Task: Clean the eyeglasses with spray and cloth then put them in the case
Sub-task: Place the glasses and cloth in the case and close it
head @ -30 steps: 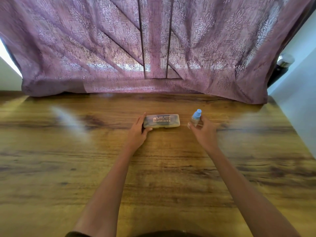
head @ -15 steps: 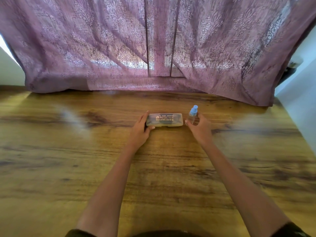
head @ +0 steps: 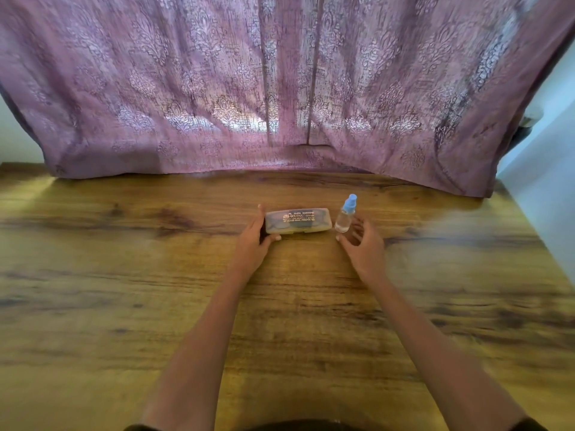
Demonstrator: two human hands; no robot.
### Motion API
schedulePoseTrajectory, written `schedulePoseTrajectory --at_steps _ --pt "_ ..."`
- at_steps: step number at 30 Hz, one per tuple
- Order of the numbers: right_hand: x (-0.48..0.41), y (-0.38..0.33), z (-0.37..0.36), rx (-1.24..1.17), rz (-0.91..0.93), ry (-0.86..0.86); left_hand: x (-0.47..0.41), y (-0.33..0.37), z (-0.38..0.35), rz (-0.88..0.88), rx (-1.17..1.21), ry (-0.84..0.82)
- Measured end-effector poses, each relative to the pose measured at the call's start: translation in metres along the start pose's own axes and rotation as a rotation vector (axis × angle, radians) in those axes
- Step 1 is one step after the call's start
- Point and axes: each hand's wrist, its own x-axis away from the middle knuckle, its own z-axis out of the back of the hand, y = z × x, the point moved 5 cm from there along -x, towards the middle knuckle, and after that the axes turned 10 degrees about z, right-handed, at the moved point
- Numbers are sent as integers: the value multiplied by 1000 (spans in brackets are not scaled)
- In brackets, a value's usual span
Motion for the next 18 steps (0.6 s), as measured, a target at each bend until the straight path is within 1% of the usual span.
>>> schedulePoseTrajectory --at_steps 3,6,8,10,13,18 --pt "15 3 1 12 -8 59 5 -1 1 1 -6 19" --pt "32 4 -1 166 1 56 14 0 4 -26 -23 56" --pt "41 0 -3 264 64 38 21 1 5 -37 -32 80" --pt "49 -5 -5 340 159 2 27 2 6 -17 -26 83" --pt "60 -11 -10 392 270 -64 38 2 4 21 -61 79" --pt "69 -8 -25 551 304 -198 61 -1 -5 84 -172 118"
